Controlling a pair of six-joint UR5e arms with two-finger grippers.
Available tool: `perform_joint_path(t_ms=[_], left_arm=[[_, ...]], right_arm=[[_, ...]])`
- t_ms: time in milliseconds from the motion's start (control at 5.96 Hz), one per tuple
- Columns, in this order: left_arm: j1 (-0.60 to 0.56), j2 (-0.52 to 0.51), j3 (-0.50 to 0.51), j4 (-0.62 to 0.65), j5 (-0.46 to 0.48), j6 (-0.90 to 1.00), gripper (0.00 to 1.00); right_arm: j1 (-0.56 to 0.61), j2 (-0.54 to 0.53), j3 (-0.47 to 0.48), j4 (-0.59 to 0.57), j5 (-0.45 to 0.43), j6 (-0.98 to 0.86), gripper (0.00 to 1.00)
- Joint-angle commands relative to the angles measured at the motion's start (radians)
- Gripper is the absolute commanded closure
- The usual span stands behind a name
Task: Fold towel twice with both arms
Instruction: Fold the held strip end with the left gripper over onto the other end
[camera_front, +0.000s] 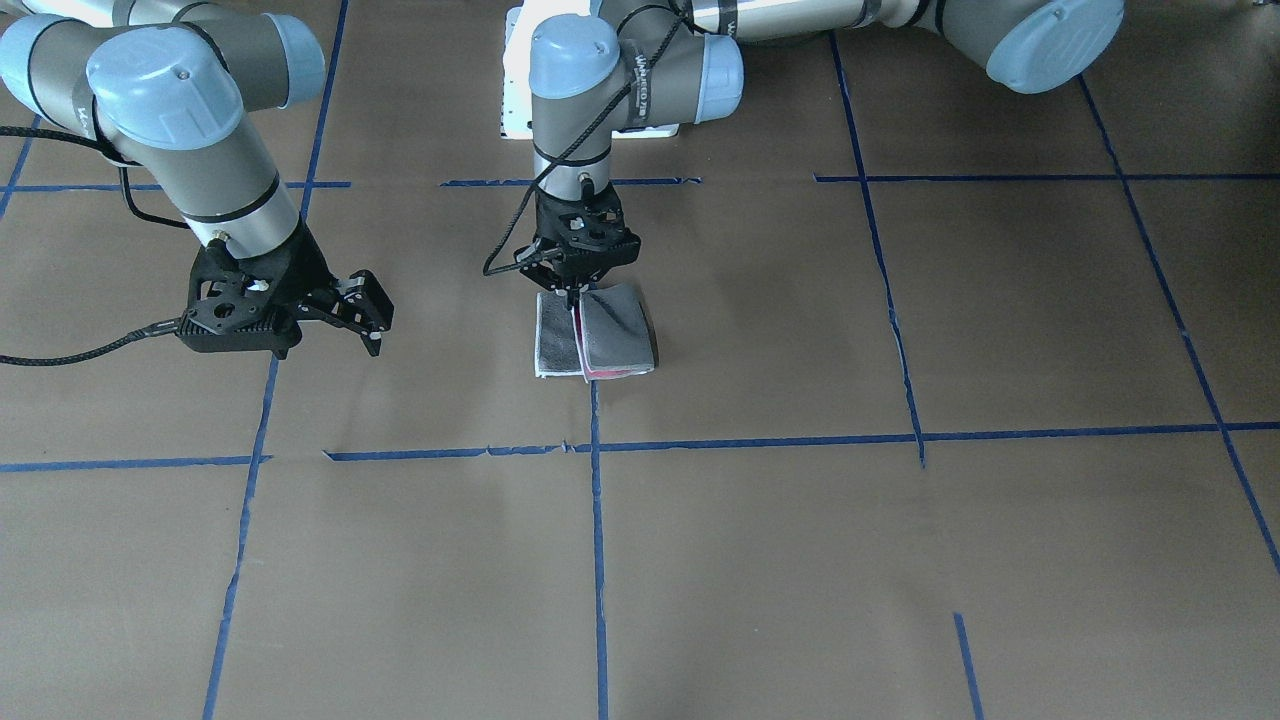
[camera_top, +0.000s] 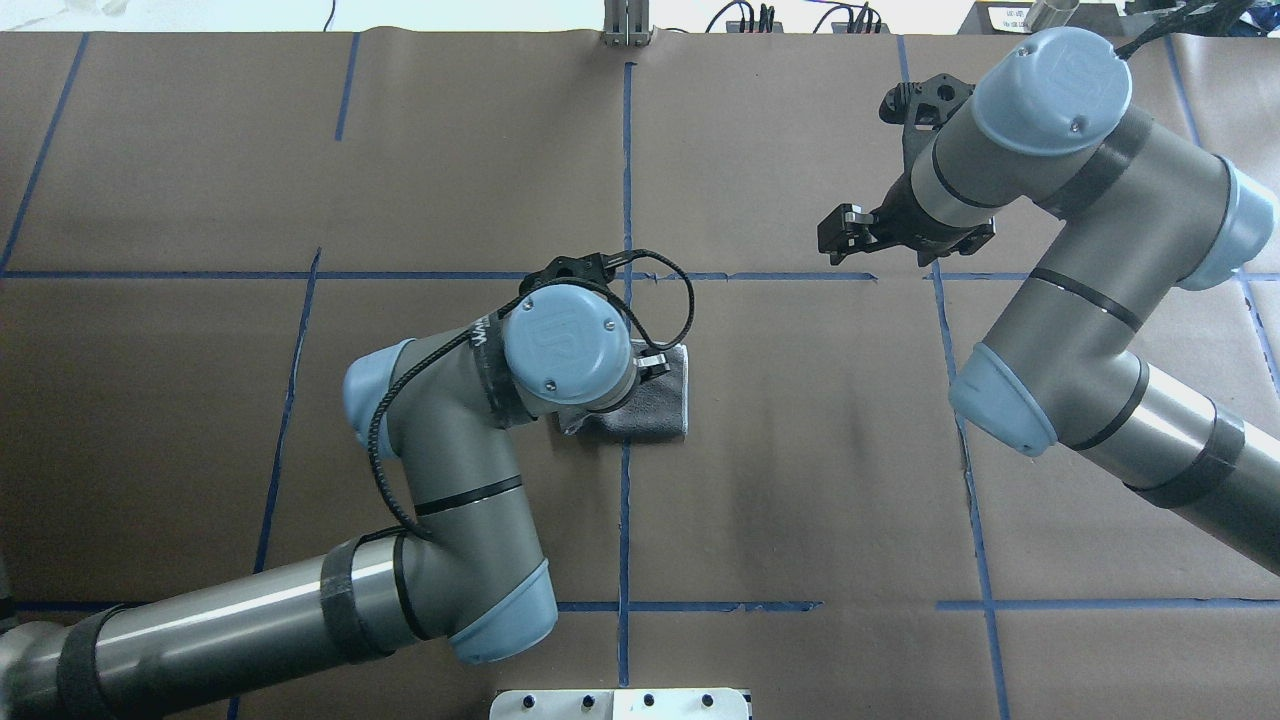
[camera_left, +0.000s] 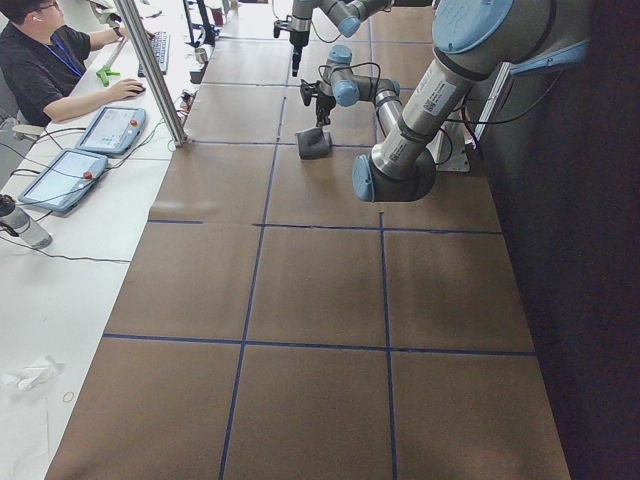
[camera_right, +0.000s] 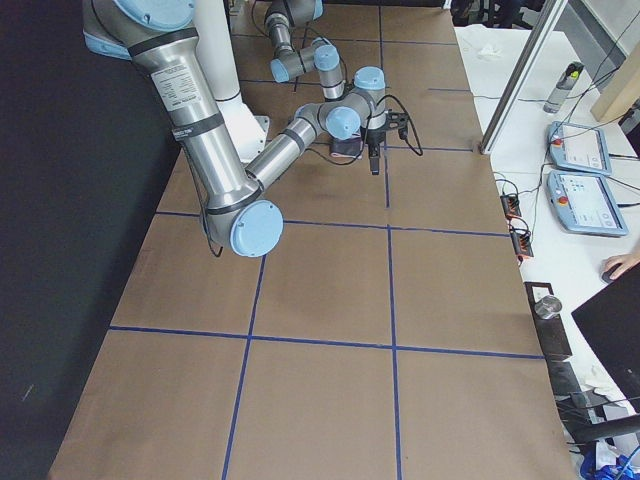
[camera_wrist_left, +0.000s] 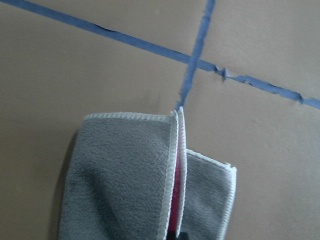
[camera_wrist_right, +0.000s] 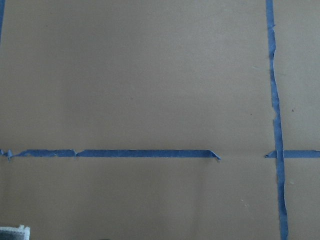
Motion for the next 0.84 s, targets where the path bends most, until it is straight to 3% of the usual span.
perform_joint_path(t_ms=[0, 168, 336, 671], left_arm=[[0.013, -0.064, 0.072, -0.004, 0.012, -0.001, 1.0], [0.013, -0.066, 0.079, -0.009, 0.012, 0.001, 0.94], [0.014, -0.06, 0.077, -0.012, 0.011, 0.03, 0.01], [0.011, -0.078, 0.047, -0.006, -0.026, 0.099, 0.0]], right_arm=[[0.001, -0.001, 0.001, 0.0, 0.0, 0.0, 0.0], [0.001, -0.001, 0.001, 0.0, 0.0, 0.0, 0.0], [0.001, -0.001, 0.001, 0.0, 0.001, 0.0, 0.0], [0.007, -0.001, 0.003, 0.0, 0.006, -0.001, 0.0]])
